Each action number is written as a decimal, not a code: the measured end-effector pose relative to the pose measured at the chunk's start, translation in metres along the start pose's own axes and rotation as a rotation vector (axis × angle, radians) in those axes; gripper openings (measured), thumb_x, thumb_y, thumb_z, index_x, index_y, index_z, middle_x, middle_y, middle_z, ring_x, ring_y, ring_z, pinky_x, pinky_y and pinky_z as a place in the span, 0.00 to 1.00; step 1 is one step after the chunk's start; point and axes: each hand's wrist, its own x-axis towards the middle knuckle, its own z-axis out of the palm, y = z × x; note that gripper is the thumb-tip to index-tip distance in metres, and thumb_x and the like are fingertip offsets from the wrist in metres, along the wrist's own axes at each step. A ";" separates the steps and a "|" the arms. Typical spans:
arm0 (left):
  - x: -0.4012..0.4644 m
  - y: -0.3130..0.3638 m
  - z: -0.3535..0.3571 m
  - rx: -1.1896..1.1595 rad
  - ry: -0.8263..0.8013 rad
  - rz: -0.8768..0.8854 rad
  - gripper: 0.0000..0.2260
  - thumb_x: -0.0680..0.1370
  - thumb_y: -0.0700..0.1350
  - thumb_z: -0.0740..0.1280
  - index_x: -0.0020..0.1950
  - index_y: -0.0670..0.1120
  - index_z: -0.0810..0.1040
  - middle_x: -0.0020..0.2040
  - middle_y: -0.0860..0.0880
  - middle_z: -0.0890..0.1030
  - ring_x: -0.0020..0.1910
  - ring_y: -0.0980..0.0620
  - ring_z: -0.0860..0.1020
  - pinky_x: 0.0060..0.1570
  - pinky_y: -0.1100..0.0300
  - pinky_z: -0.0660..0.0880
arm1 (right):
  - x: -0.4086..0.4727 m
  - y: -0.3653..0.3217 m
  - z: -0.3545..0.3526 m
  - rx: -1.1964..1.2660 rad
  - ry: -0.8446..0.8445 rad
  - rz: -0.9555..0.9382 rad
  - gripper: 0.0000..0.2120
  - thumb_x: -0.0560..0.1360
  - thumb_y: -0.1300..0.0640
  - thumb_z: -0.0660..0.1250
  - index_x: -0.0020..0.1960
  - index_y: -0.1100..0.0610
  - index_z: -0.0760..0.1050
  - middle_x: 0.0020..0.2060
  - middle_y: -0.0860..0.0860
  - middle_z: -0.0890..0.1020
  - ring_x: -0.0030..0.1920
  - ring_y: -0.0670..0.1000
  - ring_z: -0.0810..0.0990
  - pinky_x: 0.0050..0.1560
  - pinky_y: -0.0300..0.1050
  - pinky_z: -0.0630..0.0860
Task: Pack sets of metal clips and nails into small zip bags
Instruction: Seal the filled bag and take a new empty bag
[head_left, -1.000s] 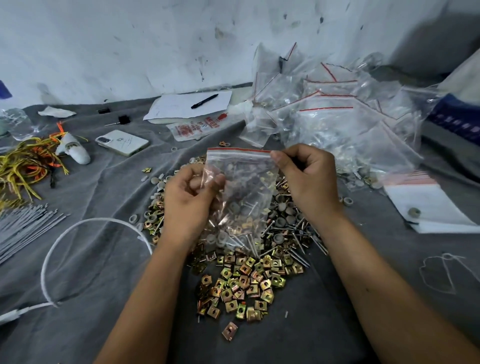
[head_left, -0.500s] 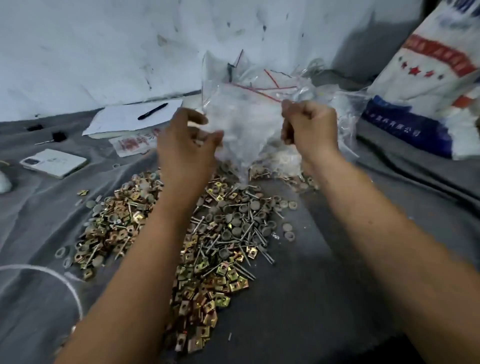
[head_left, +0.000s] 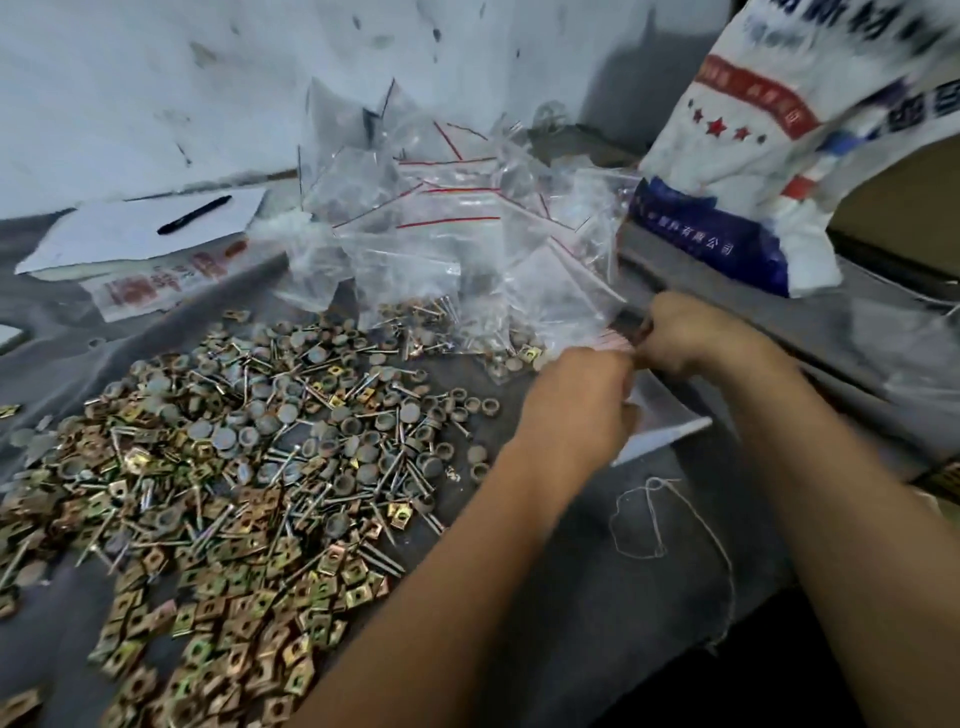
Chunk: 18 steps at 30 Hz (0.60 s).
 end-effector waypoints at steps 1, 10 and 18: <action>-0.003 -0.001 -0.001 0.004 -0.003 -0.001 0.06 0.76 0.44 0.72 0.51 0.45 0.81 0.50 0.42 0.83 0.52 0.40 0.81 0.51 0.50 0.77 | -0.001 0.001 0.000 0.034 0.013 -0.004 0.13 0.69 0.51 0.80 0.41 0.59 0.81 0.33 0.53 0.80 0.34 0.53 0.78 0.37 0.45 0.72; -0.030 -0.055 -0.050 0.350 0.233 -0.393 0.11 0.79 0.36 0.64 0.61 0.41 0.77 0.61 0.39 0.77 0.64 0.37 0.74 0.52 0.49 0.72 | -0.015 -0.019 0.012 0.148 -0.037 -0.109 0.18 0.67 0.40 0.81 0.45 0.54 0.83 0.42 0.50 0.84 0.43 0.51 0.82 0.47 0.50 0.80; -0.027 -0.058 -0.056 0.136 0.335 -0.340 0.10 0.79 0.40 0.66 0.60 0.41 0.77 0.57 0.40 0.77 0.58 0.39 0.75 0.55 0.48 0.73 | -0.028 -0.047 0.030 0.329 -0.007 -0.212 0.11 0.68 0.60 0.82 0.42 0.58 0.80 0.38 0.53 0.85 0.42 0.55 0.85 0.46 0.51 0.82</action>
